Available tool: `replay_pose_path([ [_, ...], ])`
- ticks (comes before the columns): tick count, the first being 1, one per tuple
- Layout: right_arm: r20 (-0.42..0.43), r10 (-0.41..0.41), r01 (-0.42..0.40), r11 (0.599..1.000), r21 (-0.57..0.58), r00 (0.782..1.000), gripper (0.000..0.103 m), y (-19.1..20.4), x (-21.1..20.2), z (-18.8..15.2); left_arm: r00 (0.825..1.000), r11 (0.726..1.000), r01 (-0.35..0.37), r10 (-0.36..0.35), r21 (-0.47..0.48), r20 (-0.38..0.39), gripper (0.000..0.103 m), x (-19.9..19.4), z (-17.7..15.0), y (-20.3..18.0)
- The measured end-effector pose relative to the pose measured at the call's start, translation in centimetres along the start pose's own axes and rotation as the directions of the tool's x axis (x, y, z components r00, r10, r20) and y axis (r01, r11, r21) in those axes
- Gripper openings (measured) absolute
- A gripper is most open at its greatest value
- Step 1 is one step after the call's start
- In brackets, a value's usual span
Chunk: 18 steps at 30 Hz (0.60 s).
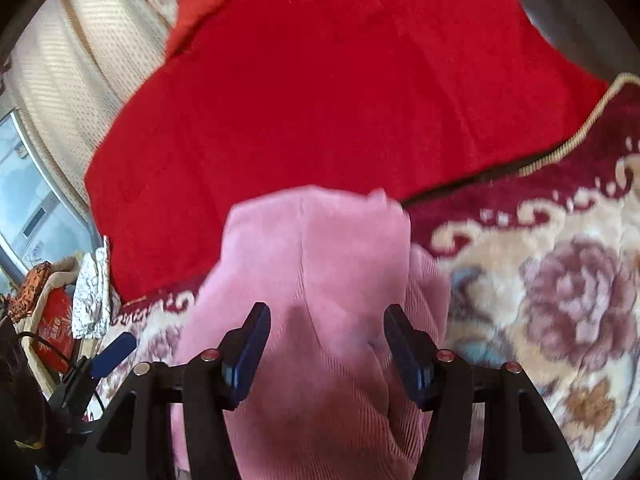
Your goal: Fold large clothes
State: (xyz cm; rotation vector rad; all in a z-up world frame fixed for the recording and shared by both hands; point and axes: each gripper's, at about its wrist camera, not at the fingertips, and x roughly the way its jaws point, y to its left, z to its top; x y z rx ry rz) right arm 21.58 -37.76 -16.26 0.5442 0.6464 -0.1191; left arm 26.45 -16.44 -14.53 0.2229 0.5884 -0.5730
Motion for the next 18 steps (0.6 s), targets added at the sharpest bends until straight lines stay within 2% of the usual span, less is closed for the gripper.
replay_pose_path([
  [1,0.000,0.001,-0.001,1.000,-0.008,1.000,0.061,0.3,0.5,0.2,1.000,1.000,-0.004,0.004,-0.010,-0.002,0.079,0.1,0.1,0.1],
  [3,-0.031,0.015,-0.015,1.000,-0.006,0.999,0.051,0.3,2.0,0.3,0.999,1.000,-0.003,0.003,-0.013,-0.044,0.079,1.3,0.0,0.2],
  [4,-0.077,0.023,-0.023,1.000,0.003,0.997,0.048,0.0,3.4,0.2,0.997,1.000,-0.001,0.002,0.003,-0.078,0.080,2.2,-0.2,-0.1],
  [6,-0.146,0.024,-0.022,1.000,0.013,0.989,0.047,-0.5,5.5,-0.3,0.996,0.999,-0.010,0.013,0.033,-0.085,0.080,2.8,-0.6,-0.7],
  [7,-0.151,0.033,-0.031,0.999,0.020,0.988,0.047,-0.9,5.9,-0.4,0.997,0.999,-0.019,0.022,0.048,-0.077,0.080,2.8,-0.6,-1.0],
  [11,-0.139,0.041,-0.037,0.999,0.030,0.989,0.045,-1.3,4.9,0.2,0.998,0.997,-0.032,0.036,0.065,-0.056,0.080,2.3,-0.4,-1.0],
  [14,-0.110,0.038,-0.036,0.999,0.018,0.993,0.045,-1.2,3.4,0.2,0.999,0.999,-0.031,0.032,0.014,-0.043,0.080,1.7,-0.3,-0.1],
  [18,-0.080,0.082,-0.080,0.996,0.027,0.993,0.045,-1.2,0.9,-0.3,1.000,0.998,-0.015,0.014,-0.053,-0.017,0.080,0.5,-0.1,1.3],
])
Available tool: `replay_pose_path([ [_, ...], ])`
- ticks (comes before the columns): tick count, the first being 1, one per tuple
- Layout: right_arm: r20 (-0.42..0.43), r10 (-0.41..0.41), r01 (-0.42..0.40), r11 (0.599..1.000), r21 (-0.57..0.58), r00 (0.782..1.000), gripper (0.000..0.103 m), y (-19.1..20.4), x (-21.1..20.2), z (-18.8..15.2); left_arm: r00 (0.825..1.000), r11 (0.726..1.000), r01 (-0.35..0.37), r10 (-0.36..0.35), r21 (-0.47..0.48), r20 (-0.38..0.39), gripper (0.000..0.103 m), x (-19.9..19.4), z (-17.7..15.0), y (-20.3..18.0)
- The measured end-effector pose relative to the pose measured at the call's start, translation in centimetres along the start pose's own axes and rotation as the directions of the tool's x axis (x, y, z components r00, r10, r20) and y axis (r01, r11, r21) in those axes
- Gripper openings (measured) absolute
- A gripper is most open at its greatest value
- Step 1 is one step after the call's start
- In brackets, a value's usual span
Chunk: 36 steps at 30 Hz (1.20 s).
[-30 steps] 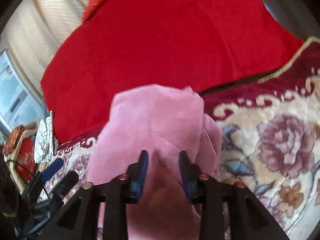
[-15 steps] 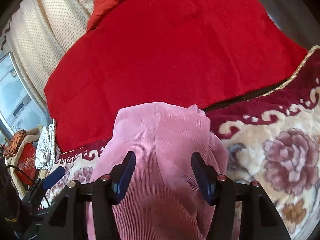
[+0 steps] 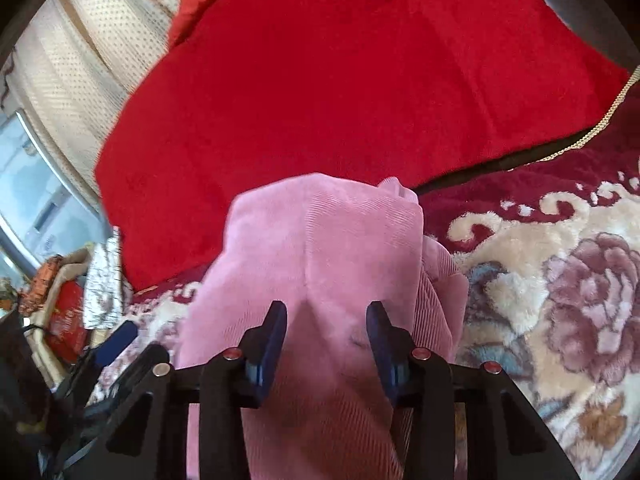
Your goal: Fold large clothes
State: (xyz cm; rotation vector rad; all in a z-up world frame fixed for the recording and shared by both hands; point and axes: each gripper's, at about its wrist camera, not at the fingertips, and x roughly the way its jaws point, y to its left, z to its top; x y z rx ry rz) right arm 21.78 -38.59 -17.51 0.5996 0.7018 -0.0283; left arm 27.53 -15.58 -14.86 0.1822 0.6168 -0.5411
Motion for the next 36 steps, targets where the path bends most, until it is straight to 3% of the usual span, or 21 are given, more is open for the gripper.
replay_pose_path([
  [4,-0.040,0.021,-0.021,1.000,-0.006,0.999,0.045,0.6,-0.4,-1.5,0.999,1.000,0.006,-0.005,0.011,-0.037,0.080,0.8,-0.5,0.0],
  [6,-0.075,-0.008,0.007,1.000,-0.018,0.997,0.045,0.7,0.5,-1.9,0.996,0.998,0.010,-0.005,0.054,-0.088,0.082,1.8,-1.1,-0.7],
  [8,-0.114,-0.029,0.026,0.999,-0.023,0.993,0.046,0.4,1.6,-2.4,0.997,0.998,-0.005,0.010,0.067,-0.071,0.083,1.7,-1.3,-1.0],
  [17,-0.076,0.052,-0.051,0.999,0.014,0.996,0.046,-0.1,-0.5,-1.8,1.000,0.999,0.003,-0.003,0.039,-0.015,0.083,0.0,-0.6,0.0],
  [19,-0.101,0.037,-0.038,0.999,-0.002,0.994,0.046,-0.2,0.2,-2.1,0.999,0.999,0.022,-0.021,0.032,-0.024,0.083,0.3,-0.4,-0.1],
  [21,-0.132,0.015,-0.018,1.000,-0.020,0.991,0.047,0.1,1.3,-2.4,0.996,0.998,0.034,-0.029,0.062,-0.082,0.083,1.5,-0.8,-0.8],
  [24,-0.137,0.020,-0.022,1.000,-0.014,0.990,0.047,-0.1,1.5,-2.3,0.997,0.996,0.016,-0.010,0.084,-0.070,0.084,1.8,-1.2,-1.3],
  [33,-0.059,0.070,-0.068,0.997,0.037,0.996,0.049,-1.5,-1.4,-1.3,0.999,0.992,-0.024,0.029,0.127,-0.041,0.084,1.2,-1.0,-1.8],
  [36,-0.014,0.064,-0.064,0.998,0.005,0.998,0.049,-0.9,-2.2,-1.2,0.999,0.992,-0.019,0.025,0.123,-0.044,0.084,1.2,-0.9,-1.7],
])
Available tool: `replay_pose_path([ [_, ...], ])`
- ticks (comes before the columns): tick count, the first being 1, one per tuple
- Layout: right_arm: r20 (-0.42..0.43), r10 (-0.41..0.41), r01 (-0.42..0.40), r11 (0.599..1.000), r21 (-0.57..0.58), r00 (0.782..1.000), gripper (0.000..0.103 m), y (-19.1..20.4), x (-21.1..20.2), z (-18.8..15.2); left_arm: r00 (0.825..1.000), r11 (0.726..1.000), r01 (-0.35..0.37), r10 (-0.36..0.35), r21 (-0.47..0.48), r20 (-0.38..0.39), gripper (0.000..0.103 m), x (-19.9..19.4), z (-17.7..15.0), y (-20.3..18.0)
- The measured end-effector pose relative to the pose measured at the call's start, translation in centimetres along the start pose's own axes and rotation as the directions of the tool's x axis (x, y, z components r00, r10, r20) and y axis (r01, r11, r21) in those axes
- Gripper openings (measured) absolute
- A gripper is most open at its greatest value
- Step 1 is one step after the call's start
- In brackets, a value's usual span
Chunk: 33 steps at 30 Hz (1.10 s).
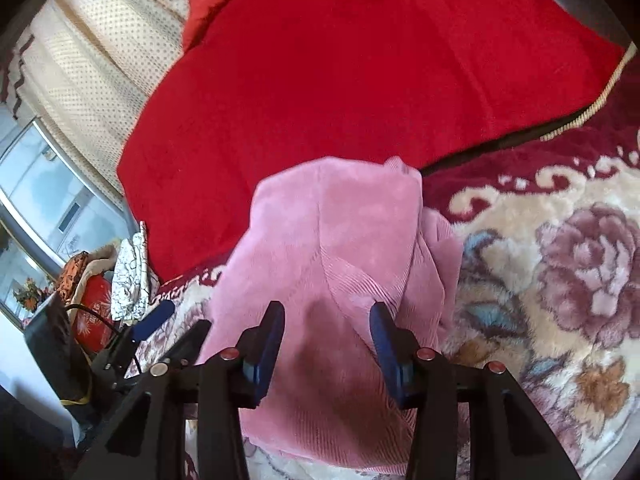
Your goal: Fold large clothes
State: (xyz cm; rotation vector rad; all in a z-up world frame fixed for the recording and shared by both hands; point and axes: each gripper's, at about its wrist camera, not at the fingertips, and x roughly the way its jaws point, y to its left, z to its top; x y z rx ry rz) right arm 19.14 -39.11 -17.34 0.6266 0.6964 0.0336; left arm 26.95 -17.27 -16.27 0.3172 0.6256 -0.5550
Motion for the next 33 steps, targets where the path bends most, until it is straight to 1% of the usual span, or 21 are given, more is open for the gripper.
replay_pose_path([
  [3,-0.002,-0.020,0.020,1.000,-0.020,1.000,0.048,0.7,0.5,-0.1,1.000,1.000,0.005,-0.005,-0.005,-0.003,0.084,-0.1,0.0,0.1],
  [4,-0.020,-0.031,0.031,0.999,-0.022,0.999,0.047,0.7,1.1,-0.2,1.000,1.000,0.005,-0.005,-0.004,-0.003,0.084,-0.1,0.0,0.1],
  [6,-0.092,-0.072,0.070,0.997,-0.029,0.993,0.043,0.5,2.9,-0.8,1.000,1.000,0.008,-0.008,-0.002,-0.007,0.084,0.0,0.0,0.1],
  [7,-0.103,-0.087,0.084,0.996,-0.029,0.991,0.044,0.4,3.8,-1.1,1.000,1.000,0.008,-0.008,-0.001,-0.011,0.084,0.0,0.0,0.1],
  [10,-0.073,-0.144,0.137,0.986,-0.097,0.987,0.044,1.5,3.7,-1.3,1.000,1.000,0.005,-0.005,-0.002,-0.010,0.084,0.0,0.0,0.1],
  [15,-0.037,-0.200,0.192,0.970,-0.147,0.979,0.045,2.6,3.7,-1.9,0.999,0.999,0.031,-0.032,-0.039,-0.022,0.085,0.2,-0.1,0.7],
  [17,-0.025,-0.221,0.213,0.963,-0.167,0.975,0.045,3.0,3.8,-2.0,0.999,0.998,0.029,-0.030,-0.050,-0.025,0.090,0.3,-0.2,0.9],
  [18,-0.021,-0.228,0.221,0.960,-0.172,0.973,0.045,3.0,3.8,-2.0,0.999,0.998,0.026,-0.028,-0.056,-0.027,0.091,0.5,-0.3,1.0],
  [20,-0.007,-0.254,0.248,0.949,-0.196,0.967,0.046,3.4,4.0,-2.2,0.999,0.997,0.037,-0.039,-0.067,-0.029,0.091,0.6,-0.4,1.2],
  [25,0.054,-0.331,0.332,0.900,-0.283,0.942,0.046,5.0,4.3,-2.8,0.999,0.996,0.043,-0.045,-0.075,-0.029,0.094,0.8,-0.6,1.4],
  [30,0.074,-0.346,0.351,0.882,-0.315,0.935,0.046,5.1,4.5,-2.8,0.999,0.997,0.042,-0.044,-0.069,-0.026,0.095,0.8,-0.7,1.5],
  [33,0.078,-0.349,0.355,0.877,-0.324,0.934,0.046,5.1,4.4,-2.9,0.999,0.997,0.031,-0.033,-0.068,-0.031,0.098,1.0,-0.8,1.5],
])
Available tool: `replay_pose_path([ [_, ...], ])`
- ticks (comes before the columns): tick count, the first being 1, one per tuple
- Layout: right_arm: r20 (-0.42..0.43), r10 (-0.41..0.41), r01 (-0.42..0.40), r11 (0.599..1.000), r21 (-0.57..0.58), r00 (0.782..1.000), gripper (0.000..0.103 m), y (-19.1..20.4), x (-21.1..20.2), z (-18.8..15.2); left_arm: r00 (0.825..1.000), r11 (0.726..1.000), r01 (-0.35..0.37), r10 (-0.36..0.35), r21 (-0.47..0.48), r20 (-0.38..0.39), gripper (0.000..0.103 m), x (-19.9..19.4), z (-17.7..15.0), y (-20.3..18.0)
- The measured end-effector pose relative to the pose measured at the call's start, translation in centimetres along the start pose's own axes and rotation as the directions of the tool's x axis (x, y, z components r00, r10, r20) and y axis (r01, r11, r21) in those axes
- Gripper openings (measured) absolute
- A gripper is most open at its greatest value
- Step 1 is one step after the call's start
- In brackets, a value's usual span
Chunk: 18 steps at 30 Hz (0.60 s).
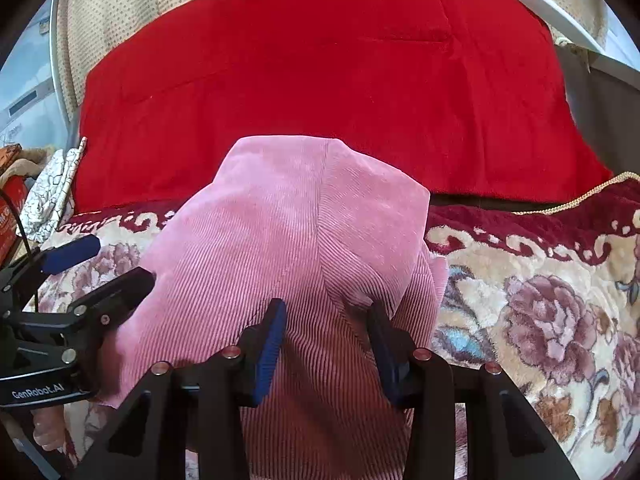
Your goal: Fold large clothes
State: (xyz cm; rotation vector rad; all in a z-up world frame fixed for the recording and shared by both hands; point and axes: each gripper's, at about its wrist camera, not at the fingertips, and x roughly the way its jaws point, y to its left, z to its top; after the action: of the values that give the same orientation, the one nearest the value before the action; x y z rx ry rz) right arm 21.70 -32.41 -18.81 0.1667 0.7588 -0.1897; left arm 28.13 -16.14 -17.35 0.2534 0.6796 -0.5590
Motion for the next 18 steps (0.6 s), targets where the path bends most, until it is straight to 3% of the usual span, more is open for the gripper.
replay_pose_path([
  [14,0.018,-0.002,0.002,1.000,-0.013,1.000,0.046,0.3,-0.3,-0.3,1.000,1.000,0.016,-0.016,-0.013,-0.005,0.098,-0.1,0.5,0.2],
  [18,0.001,0.042,-0.042,0.999,0.011,0.999,0.047,-0.6,-0.4,0.0,0.999,0.998,0.054,-0.054,-0.035,0.008,0.098,-0.5,1.0,0.5],
])
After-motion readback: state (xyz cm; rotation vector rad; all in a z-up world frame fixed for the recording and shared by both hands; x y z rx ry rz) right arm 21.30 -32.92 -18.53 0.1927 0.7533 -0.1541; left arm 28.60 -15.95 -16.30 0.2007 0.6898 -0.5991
